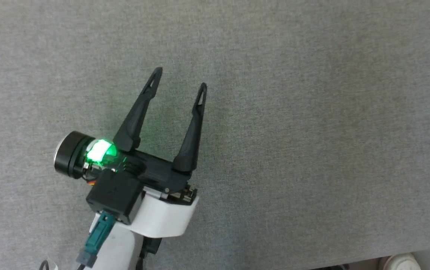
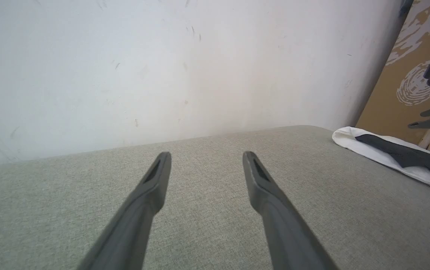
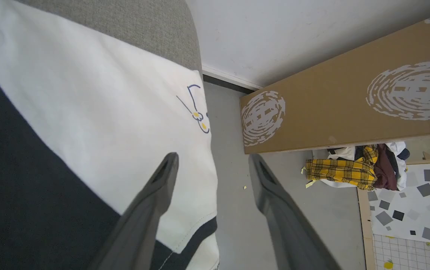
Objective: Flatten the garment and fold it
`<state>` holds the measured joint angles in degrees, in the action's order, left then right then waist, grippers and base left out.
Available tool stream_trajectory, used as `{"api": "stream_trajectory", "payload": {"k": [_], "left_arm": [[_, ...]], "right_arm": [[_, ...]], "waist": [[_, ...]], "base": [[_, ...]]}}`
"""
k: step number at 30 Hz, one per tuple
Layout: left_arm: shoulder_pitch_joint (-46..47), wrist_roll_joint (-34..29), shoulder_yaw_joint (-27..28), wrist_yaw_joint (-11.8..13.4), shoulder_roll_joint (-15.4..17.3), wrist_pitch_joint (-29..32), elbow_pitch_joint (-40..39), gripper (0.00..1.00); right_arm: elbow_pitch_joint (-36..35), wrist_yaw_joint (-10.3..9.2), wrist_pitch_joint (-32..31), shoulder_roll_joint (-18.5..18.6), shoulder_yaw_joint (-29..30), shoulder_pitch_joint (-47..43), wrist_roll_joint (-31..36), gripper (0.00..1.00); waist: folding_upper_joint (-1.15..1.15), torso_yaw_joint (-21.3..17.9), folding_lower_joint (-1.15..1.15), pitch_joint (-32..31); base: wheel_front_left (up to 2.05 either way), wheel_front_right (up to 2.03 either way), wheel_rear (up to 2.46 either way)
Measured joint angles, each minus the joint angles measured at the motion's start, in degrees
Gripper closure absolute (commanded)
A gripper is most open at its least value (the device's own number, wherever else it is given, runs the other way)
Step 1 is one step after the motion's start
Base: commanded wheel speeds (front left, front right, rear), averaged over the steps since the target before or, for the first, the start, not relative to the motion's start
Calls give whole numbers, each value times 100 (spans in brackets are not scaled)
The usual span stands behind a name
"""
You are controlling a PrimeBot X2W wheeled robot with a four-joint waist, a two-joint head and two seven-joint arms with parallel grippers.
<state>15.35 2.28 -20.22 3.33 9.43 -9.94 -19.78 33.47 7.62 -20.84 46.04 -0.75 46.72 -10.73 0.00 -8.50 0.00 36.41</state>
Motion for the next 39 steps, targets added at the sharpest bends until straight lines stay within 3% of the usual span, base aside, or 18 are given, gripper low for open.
{"api": "stream_trajectory", "payload": {"k": [8, 14, 21, 30, 39], "left_arm": [[-274, 202, 250, 283, -83, -223, 158, 0], [-521, 415, 403, 387, -159, -363, 266, 0], [-880, 567, 500, 405, -165, -422, 345, 0], [-1366, 683, 677, 558, -162, -471, 480, 0], [-1801, 837, 733, 680, -235, -478, 855, 0]], "right_arm": [[-133, 0, 381, -232, -82, -97, -218, 0], [-703, -1, 794, -956, 134, -533, -578, 0], [-1998, -1, 1470, -1837, 443, -1696, -736, 0], [-3319, -1, 2111, -2891, 587, -2994, -146, 0], [-3998, -2, 2637, -3912, 817, -4214, 704, 0]], "waist": [[0, 12, 0, -464], [0, 38, -1, -936], [0, 128, -1, -1555], [0, 276, -1, -2259], [0, 549, -1, -2763]], "base": [[0, 0, 0], [0, 0, 0], [0, 0, 0], [0, 0, 0], [0, 0, 0]]}}
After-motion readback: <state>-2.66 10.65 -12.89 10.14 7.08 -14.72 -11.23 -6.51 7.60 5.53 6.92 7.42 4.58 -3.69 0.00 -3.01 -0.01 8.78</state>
